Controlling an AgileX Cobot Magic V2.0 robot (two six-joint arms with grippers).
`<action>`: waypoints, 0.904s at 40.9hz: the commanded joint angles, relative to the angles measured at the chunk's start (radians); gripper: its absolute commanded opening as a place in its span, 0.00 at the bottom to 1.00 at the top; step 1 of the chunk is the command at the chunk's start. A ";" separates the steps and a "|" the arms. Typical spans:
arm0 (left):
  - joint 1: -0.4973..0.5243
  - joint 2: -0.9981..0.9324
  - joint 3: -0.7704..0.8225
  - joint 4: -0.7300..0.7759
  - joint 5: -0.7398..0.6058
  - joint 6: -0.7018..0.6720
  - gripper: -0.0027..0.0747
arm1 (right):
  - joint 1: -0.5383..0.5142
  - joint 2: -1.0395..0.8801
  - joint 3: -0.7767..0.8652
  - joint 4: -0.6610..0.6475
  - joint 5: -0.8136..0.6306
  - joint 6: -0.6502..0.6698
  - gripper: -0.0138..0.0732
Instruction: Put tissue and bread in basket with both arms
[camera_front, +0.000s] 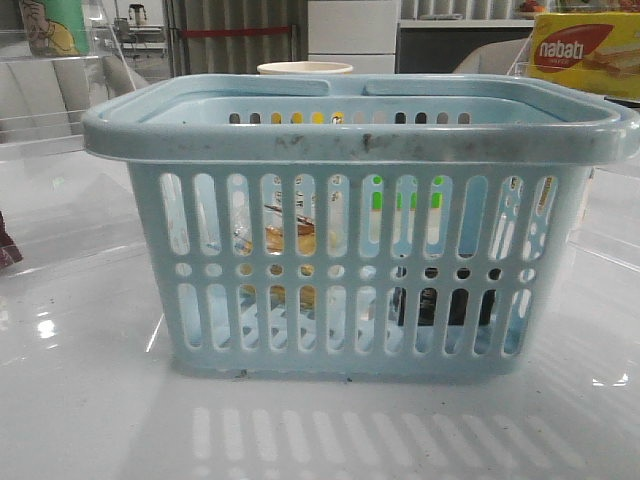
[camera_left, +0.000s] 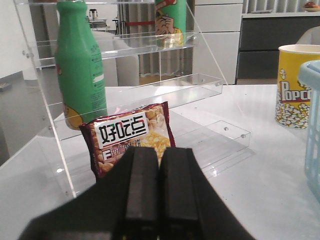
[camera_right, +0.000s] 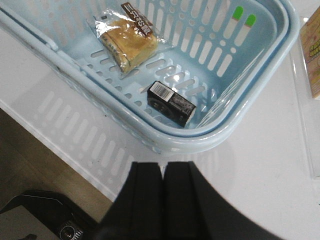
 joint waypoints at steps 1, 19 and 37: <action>-0.019 -0.018 0.000 0.010 -0.101 -0.013 0.15 | -0.001 -0.006 -0.029 0.009 -0.060 -0.004 0.22; -0.019 -0.018 0.000 0.010 -0.101 -0.013 0.15 | -0.001 -0.006 -0.029 0.009 -0.060 -0.004 0.22; -0.054 -0.018 0.000 0.010 -0.101 -0.013 0.15 | -0.001 -0.006 -0.029 0.009 -0.060 -0.004 0.22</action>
